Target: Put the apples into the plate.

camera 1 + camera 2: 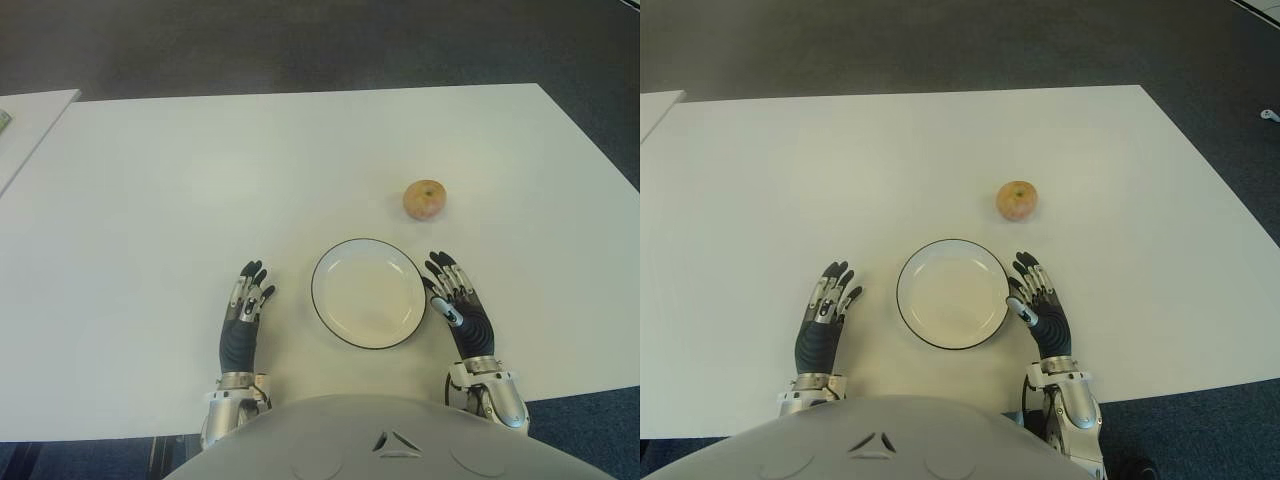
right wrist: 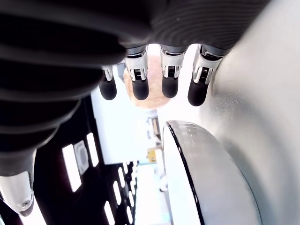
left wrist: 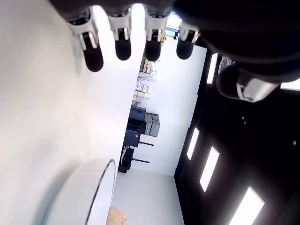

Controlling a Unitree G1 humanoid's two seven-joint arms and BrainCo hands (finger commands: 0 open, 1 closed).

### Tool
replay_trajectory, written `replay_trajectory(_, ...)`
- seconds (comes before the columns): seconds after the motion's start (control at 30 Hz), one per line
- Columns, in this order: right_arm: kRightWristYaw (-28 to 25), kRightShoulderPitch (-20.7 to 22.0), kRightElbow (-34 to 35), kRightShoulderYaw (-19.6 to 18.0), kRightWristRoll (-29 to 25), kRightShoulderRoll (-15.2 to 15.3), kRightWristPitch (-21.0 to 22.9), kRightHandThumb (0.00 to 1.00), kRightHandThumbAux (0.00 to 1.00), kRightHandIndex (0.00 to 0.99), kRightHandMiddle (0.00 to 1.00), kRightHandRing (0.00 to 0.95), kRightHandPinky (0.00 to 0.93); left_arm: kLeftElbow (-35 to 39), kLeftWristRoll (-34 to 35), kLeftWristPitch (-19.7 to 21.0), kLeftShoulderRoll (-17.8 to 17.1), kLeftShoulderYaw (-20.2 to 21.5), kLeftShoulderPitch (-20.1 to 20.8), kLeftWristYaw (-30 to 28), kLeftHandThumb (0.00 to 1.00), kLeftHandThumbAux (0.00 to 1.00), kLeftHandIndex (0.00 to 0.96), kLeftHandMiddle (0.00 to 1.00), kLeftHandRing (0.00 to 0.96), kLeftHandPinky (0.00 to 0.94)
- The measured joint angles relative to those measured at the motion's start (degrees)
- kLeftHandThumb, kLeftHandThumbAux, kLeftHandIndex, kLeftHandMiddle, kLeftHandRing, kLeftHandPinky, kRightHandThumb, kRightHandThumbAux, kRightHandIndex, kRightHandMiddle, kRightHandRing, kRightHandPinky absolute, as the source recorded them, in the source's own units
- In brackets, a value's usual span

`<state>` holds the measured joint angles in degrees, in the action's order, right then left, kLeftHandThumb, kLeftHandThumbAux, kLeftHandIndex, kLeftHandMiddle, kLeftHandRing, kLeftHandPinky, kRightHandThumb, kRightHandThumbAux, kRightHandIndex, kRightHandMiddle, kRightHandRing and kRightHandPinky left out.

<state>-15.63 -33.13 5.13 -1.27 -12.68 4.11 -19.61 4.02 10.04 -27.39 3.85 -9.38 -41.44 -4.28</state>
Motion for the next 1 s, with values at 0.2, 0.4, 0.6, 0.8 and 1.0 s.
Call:
replay_trajectory(0.2,0.08,0.00,0.00,0.00,0.02,0.00,0.00,0.137,0.591,0.000,0.016,0.000,0.000,0.00,0.00,0.01,-0.01,0.00,0.00,0.00,0.046,0.291,0.000,0.000,0.000,0.005)
replay_trajectory(0.4,0.06,0.01,-0.01,0.00,0.01,0.01,0.00,0.141,0.586,0.000,0.015,0.000,0.000,0.00,-0.35,0.02,-0.05,0.01,0.01,0.00,0.045,0.293,0.000,0.000,0.000,0.003)
replay_trajectory(0.6,-0.07,0.05,-0.04,0.00,0.01,0.06,-0.01,0.143,0.579,0.000,0.016,0.000,0.000,0.00,-0.16,0.04,0.00,0.04,0.01,0.00,0.044,0.287,0.000,0.000,0.000,0.004)
replay_trajectory(0.8,-0.21,0.06,0.01,0.00,-0.05,0.13,0.13,0.145,0.577,0.004,0.015,0.000,0.000,0.03,0.34,0.40,0.01,0.05,0.01,0.00,0.043,0.287,0.000,0.000,0.000,0.007)
replay_trajectory(1.0,-0.20,0.06,0.10,-0.01,-0.06,0.13,0.44,0.142,0.587,0.004,0.014,0.000,0.000,0.02,0.34,0.35,0.00,0.06,0.02,-0.05,0.046,0.287,0.000,0.000,0.000,0.005)
